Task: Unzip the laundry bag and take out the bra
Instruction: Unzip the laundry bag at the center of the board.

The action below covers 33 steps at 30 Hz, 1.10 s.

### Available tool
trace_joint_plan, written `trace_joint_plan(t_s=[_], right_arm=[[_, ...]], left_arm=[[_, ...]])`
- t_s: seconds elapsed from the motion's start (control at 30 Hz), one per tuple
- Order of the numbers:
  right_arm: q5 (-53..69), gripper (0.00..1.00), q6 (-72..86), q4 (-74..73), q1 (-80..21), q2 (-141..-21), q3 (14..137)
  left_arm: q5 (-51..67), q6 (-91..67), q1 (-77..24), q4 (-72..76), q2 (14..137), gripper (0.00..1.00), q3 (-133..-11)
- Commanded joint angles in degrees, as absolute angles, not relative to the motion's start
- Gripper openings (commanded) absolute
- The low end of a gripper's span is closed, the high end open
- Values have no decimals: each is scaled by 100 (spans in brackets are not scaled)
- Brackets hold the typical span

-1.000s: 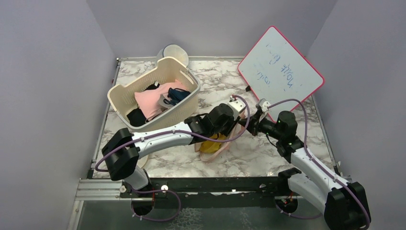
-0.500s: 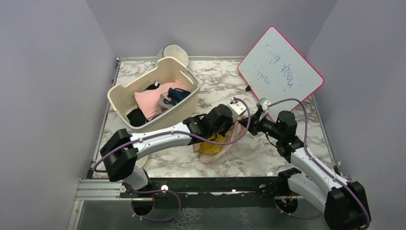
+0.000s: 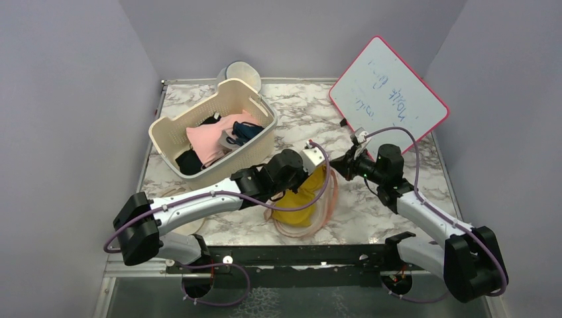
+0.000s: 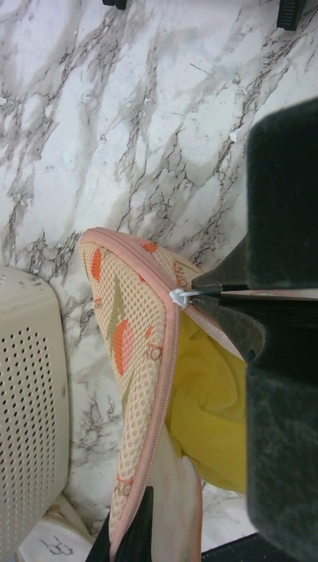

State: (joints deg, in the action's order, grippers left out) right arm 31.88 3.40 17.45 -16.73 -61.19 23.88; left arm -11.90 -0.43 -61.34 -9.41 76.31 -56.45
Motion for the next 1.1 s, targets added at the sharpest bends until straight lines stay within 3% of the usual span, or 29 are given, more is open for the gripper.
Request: trace_joint_plan(t_s=[0.0,0.07,0.13,0.37,0.5,0.67,0.8,0.9,1.07], right_arm=[[3005,1,172,2041,-1577,-6110,2616],[3082,1,152,2066,-1582,-5989,2585],[3216,1,149,2064,-1582,-5921,2562],[3354,1,222,1907,-1582,-5647,2441],[3395,1,346,1799,-1582,-5466,2407],[3457,1,473,1754,-1582,-5293,2303],[3460,1,493,1685,-1582,-5284,2290],[3238,1,634,1617,-1578,-5305,2322],[2894,1,586,1539,-1582,-5616,2571]], left_arm=[[-1249,-146,-6135,-1019,7583,0,-5671],[-1254,-281,-6135,-1117,7705,2,-5791],[-1235,-395,-6133,-1142,7857,17,-5907],[-1091,-591,-6134,-1150,8580,50,-6662],[-1083,-625,-6135,-1187,9084,53,-7198],[-1362,-640,-6135,-1314,9598,40,-7687],[-1458,-459,-6134,-1334,9712,15,-7723],[-1252,-189,-6142,-1259,9708,3,-7685],[-991,430,-6161,-1078,9517,0,-7392]])
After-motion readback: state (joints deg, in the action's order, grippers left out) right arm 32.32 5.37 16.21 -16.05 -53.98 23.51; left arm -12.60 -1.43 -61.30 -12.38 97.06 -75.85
